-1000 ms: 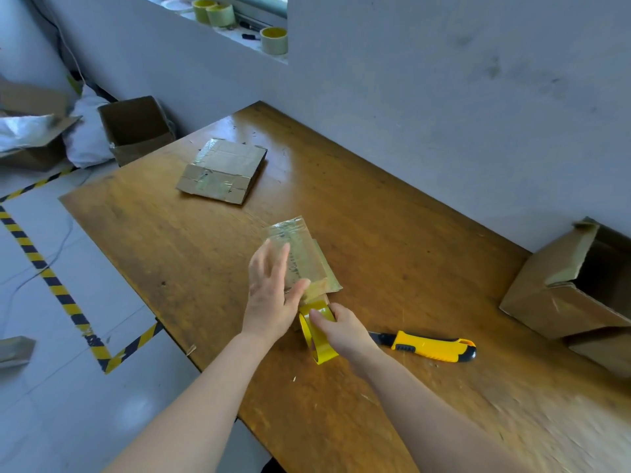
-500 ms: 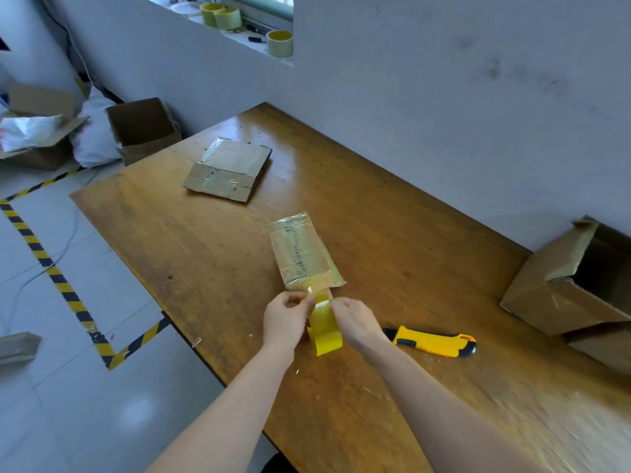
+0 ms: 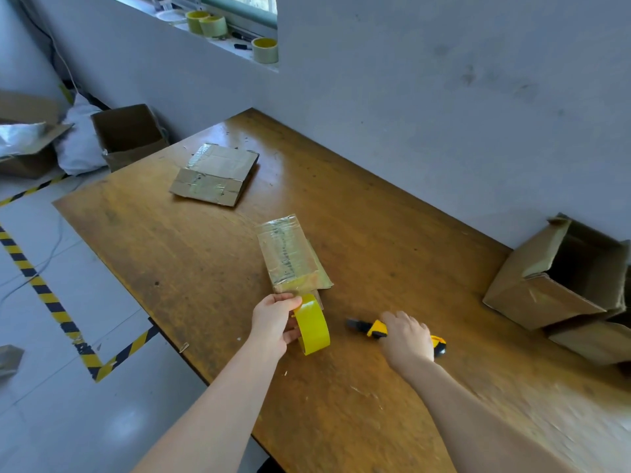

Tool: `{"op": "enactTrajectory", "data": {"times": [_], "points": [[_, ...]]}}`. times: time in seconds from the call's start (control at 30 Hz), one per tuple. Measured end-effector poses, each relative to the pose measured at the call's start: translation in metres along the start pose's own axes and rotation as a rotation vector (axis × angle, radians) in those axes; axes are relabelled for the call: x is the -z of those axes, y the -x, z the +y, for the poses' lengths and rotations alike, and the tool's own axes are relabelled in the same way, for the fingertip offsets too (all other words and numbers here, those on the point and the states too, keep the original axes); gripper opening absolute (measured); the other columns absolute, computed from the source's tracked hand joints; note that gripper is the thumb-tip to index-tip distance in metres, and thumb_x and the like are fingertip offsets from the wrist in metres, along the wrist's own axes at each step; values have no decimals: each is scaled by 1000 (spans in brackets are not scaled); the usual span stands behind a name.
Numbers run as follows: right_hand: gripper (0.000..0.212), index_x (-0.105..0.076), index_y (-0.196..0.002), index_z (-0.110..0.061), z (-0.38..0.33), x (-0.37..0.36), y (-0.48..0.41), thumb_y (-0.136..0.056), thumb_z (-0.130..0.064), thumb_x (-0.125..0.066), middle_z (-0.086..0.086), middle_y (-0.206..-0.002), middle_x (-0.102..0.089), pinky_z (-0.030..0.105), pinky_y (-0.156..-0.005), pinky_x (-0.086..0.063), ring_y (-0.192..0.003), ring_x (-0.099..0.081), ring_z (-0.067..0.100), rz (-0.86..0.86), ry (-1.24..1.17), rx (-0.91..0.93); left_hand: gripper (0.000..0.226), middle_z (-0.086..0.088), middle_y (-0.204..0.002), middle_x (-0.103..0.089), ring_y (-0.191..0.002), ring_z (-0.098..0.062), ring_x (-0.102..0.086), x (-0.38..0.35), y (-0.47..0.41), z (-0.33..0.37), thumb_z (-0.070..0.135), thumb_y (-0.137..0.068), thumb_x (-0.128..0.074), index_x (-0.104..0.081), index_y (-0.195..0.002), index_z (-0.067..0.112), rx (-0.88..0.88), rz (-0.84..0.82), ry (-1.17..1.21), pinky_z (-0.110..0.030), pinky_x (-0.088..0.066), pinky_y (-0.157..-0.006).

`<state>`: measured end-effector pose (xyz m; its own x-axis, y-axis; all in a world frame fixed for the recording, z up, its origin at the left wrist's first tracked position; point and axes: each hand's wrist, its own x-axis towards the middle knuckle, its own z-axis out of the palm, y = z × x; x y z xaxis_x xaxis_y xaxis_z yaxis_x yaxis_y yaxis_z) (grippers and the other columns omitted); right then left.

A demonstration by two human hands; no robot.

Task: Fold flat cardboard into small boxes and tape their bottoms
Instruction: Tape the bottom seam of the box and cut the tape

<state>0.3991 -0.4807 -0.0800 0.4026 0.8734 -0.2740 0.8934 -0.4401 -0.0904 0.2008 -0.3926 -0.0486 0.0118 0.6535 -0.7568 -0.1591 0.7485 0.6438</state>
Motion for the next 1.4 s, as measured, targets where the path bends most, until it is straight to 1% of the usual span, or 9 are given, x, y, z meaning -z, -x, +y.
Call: {"op": "enactTrajectory", "data": {"times": [0.1,0.2,0.33,0.67,0.87,1.13,1.23,1.3,1.4], "points": [[32,-51,-129,-27,-17,6,1,-98,-31,-52,0,-115,-54,35,-82,-50,-97,-58,23,94,-317,110,12,-13,-105,-62,-97,-29,-63,0,1,-1,9,-88,-66,-62,-99,13,-10,8,18,-47,-56,-79],[36,-50,-136,-25,-39,19,-1,-100,-29,-47,-1,-112,-52,35,-71,-47,-89,-57,23,182,-431,312,8,-14,-96,-64,-82,-28,-65,0,3,-2,4,-91,-60,-61,-96,10,-38,-5,31,-42,-57,-71],[33,-54,-129,-32,-57,35,-7,-102,-39,-36,-6,-96,-50,31,-62,-38,-79,-53,19,149,-213,472,9,-14,-96,-67,-82,-29,-65,0,5,-2,4,-90,-59,-61,-94,12,-95,12,-26,-39,-55,-67],[40,-58,-120,-28,-79,59,-15,-103,-46,-26,-3,-100,-57,28,-62,-40,-85,-59,18,60,86,447,10,-16,-103,-65,-99,-34,-63,3,0,-1,8,-89,-60,-61,-97,14,-132,31,-158,-47,-54,-84],[43,-63,-113,-25,-94,69,-21,-102,-48,-28,-1,-98,-60,31,-68,-51,-84,-61,19,46,197,453,11,-11,-106,-62,-100,-30,-60,5,-6,3,14,-89,-62,-57,-98,20,-110,33,-213,-48,-53,-90],[39,-66,-102,-19,-110,70,-32,-101,-46,-39,0,-88,-63,28,-53,-39,-73,-62,18,56,379,446,23,-13,-103,-63,-93,-29,-64,7,-11,13,12,-90,-61,-55,-112,14,-81,-1,-292,-38,-56,-71],[26,-69,-99,-15,-95,66,-31,-100,-30,-49,0,-87,-64,30,-59,-44,-78,-65,20,-29,495,376,16,-13,-102,-63,-94,-30,-63,11,-12,13,11,-88,-62,-59,-103,15,-90,1,-324,-42,-56,-79],[33,-69,-100,-13,-78,56,-27,-101,-36,-45,1,-85,-61,32,-61,-45,-78,-64,22,-88,438,307,10,-11,-94,-65,-86,-27,-62,14,-12,14,13,-85,-65,-64,-94,15,-122,8,-349,-35,-54,-71],[38,-62,-113,-18,-65,43,-20,-101,-45,-39,3,-106,-59,34,-70,-44,-95,-61,24,-47,295,304,6,-10,-81,-62,-72,-24,-54,16,-13,13,15,-81,-68,-62,-77,15,-146,7,-394,-31,-41,-59]]}}
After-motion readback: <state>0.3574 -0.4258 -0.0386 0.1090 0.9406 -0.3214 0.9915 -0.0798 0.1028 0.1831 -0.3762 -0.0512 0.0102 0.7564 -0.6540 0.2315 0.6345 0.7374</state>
